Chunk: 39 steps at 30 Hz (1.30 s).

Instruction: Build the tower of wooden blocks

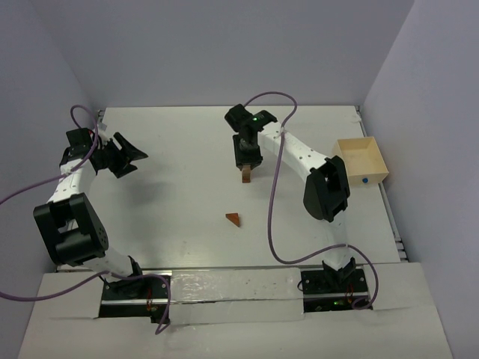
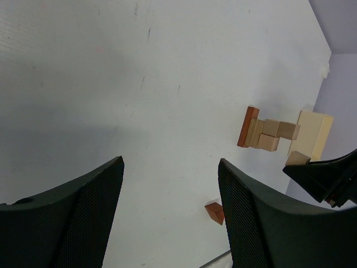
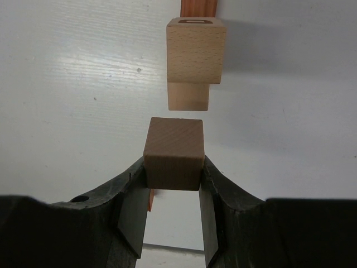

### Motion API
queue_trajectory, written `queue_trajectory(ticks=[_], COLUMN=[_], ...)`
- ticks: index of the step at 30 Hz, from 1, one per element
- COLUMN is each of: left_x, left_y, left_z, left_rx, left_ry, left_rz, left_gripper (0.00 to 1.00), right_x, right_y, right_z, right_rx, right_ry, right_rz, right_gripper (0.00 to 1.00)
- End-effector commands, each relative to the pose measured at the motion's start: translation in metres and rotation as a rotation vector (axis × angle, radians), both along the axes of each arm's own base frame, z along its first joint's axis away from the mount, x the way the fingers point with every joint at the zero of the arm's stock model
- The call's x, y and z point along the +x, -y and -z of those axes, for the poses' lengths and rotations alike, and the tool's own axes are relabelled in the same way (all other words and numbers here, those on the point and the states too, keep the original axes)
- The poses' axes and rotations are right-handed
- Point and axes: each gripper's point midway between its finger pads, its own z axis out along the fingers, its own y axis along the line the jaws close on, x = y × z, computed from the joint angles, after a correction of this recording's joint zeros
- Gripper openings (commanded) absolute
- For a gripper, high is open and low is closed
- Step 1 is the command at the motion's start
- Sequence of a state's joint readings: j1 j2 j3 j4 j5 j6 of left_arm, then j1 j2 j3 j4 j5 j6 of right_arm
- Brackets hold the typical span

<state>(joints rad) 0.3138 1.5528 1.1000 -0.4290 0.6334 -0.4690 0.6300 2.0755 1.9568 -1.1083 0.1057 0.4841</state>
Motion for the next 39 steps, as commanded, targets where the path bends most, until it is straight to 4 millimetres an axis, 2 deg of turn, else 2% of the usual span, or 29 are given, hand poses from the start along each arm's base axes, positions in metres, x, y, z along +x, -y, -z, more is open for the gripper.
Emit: queue_trajectory(ticks=[1, 17, 39], left_x=[0.007, 0.008, 0.007], left_y=[-0.003, -0.003, -0.002], left_z=[-0.006, -0.004, -0.004], left_rx=[0.007, 0.001, -0.001], left_ry=[0.033, 0.027, 0.027], left_rz=[-0.007, -0.004, -0.004], left_gripper=[0.75, 0.75, 0.75], right_x=[0.009, 0.018, 0.026], right_y=[-0.001, 0.003, 0.008], right_z=[-0.003, 0.013, 0.016], right_rx=[0.013, 0.013, 0.005], right_ry=[0.007, -0.032, -0.027], right_rz=[0.003, 0.011, 0.026], right_gripper=[0.00, 0.04, 0.12])
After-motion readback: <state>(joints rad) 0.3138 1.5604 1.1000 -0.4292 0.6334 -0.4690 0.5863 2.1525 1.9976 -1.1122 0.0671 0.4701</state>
